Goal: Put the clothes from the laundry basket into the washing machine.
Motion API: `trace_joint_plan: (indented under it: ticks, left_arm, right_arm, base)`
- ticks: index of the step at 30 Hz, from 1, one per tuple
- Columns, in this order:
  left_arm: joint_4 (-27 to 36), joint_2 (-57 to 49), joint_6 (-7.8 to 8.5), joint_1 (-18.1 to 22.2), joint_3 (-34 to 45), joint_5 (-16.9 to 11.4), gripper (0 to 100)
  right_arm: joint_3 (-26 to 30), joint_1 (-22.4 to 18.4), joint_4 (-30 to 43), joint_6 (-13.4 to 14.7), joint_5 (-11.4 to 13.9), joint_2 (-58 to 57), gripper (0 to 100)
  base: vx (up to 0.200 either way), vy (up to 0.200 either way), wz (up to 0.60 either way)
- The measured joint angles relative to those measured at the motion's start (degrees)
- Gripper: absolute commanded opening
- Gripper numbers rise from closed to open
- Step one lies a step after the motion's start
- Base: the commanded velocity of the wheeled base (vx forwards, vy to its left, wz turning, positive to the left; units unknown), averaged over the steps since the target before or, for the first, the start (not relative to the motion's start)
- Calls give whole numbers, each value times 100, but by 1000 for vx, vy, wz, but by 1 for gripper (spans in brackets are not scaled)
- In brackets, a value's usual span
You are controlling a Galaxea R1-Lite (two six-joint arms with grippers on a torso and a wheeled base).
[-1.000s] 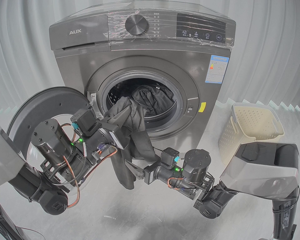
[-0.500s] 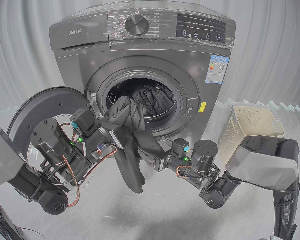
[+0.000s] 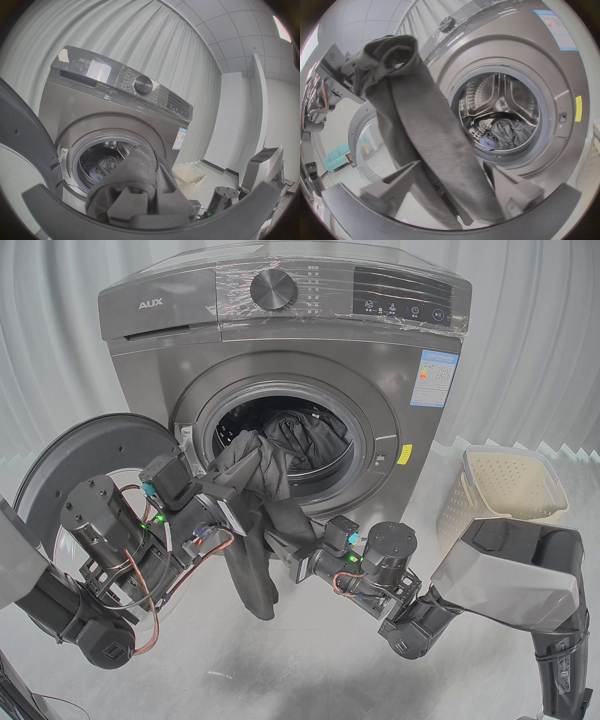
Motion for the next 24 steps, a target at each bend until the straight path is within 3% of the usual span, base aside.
trace_joint_plan:
  ticks: [11, 19, 24]
  left_arm:
    - [0, 26, -44, 37, 9, 5, 0]
    - [2, 12, -156, 146, -11, 2, 0]
    - [2, -49, -165, 199, -6, -199, 0]
  right_arm:
    - [118, 138, -46, 52, -90, -226, 0]
    - [796, 13, -46, 85, -206, -824, 0]
    - [1170, -113, -39, 121, -283, -1143, 0]
  base:
    - [0, 0, 0]
    - [0, 0, 0]
    - [0, 0, 0]
